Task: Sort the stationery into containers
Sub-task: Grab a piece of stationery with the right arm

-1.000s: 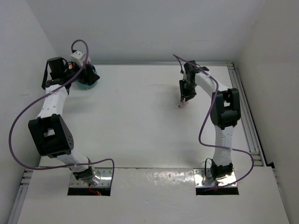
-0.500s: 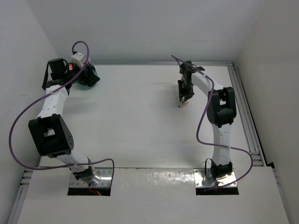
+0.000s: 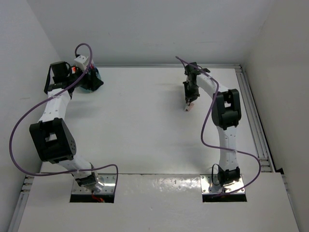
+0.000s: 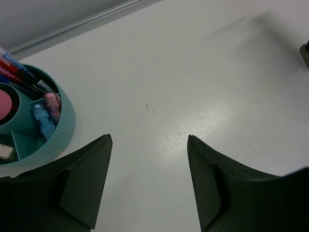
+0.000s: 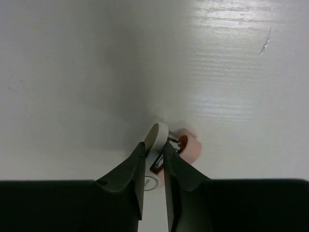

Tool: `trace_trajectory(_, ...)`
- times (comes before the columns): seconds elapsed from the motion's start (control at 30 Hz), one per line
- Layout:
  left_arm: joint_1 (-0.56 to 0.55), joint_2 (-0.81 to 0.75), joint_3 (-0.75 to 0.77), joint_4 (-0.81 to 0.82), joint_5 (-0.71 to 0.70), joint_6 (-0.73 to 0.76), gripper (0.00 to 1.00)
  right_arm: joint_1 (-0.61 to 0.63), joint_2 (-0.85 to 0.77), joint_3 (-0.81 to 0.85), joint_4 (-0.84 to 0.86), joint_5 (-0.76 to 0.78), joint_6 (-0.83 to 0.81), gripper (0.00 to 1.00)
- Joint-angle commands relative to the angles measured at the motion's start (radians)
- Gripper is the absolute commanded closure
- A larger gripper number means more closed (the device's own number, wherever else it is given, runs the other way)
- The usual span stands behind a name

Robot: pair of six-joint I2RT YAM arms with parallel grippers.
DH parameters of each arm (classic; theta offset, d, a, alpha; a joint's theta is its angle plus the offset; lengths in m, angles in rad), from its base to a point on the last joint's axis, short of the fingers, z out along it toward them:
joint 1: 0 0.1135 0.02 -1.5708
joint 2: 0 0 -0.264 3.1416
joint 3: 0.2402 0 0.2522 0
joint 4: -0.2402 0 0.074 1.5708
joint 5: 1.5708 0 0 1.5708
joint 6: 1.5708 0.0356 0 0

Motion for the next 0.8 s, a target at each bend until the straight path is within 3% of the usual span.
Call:
trace_trajectory(0.0, 0.015, -0.027, -0.006, 0.009, 0.016, 0.007, 0.30, -0.001, 0.000, -0.005, -0.004, -0.029, -0.027, 0.81)
trace_trajectory(0.77, 0.041, -0.031, -0.037, 0.026, 0.045, -0.002, 0.30, 0.085, -0.083, -0.175, -0.046, -0.007, -0.366, 0.79)
